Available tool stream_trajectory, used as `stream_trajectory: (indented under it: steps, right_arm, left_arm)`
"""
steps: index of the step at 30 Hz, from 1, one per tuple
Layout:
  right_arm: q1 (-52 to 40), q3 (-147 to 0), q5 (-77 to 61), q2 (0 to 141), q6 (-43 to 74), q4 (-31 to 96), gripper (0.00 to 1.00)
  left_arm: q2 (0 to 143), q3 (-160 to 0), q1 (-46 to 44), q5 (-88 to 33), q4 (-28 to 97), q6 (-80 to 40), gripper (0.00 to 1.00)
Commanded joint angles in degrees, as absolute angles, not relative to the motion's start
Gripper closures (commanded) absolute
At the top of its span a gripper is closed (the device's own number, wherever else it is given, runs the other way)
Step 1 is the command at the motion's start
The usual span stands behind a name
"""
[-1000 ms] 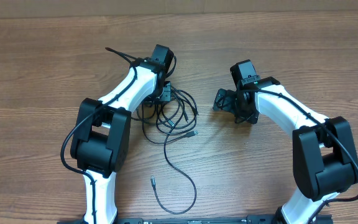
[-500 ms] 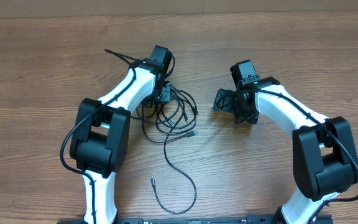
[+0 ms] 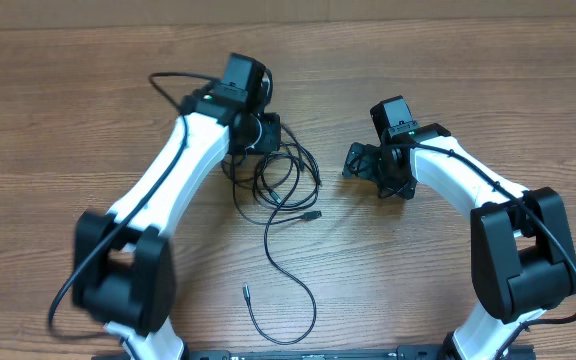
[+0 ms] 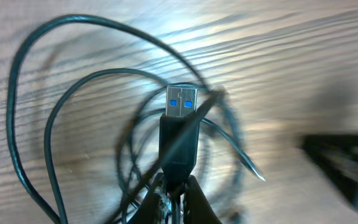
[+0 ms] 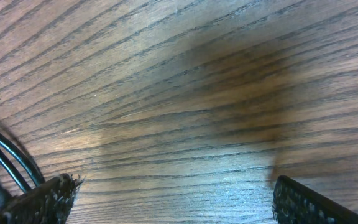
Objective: Untangle cables
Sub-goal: 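Lift the left gripper up-left, pulling the USB-A cable out of the pile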
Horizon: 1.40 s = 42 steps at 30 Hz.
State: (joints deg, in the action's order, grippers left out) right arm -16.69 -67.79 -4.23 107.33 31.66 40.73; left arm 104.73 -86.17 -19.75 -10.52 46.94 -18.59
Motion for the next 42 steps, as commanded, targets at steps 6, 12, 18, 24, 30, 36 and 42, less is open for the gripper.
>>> stream_trajectory:
  steps: [6,12,18,24,30,36,42]
  right_arm:
    - [-16.67,-68.6,-3.68,107.5,31.68,40.56,0.0]
    - [-16.67,-68.58,-3.68,107.5,31.68,40.58,0.0]
    - [-16.67,-68.6,-3.68,107.5,31.68,40.58,0.0]
    - [-16.67,-68.6,-5.34,107.5,31.68,36.88,0.0]
    - [-16.64,-68.6,-16.19,107.5,28.62,38.89,0.05]
    - [-13.19,-68.66,-34.85,106.28,15.81,39.03,0.16]
    - [-8.36,-68.66,-60.69,104.99,5.67,36.73,0.11]
  left_arm:
    - [95.42,-86.41,-16.29,-24.95,47.4,-16.64,0.96]
    - [92.36,-86.41,-8.27,-48.38,44.4,-21.1,0.96]
    - [93.49,-86.39,-4.16,-57.76,44.64,-25.71,0.96]
    - [93.51,-86.39,-1.74,-71.48,39.7,-26.11,0.96]
    - [93.51,-86.39,0.51,-79.88,33.32,-22.09,0.96]
    - [93.19,-86.41,7.14,-90.5,21.12,-22.81,0.96]
    - [92.97,-86.41,11.7,-90.48,22.31,-23.11,0.96]
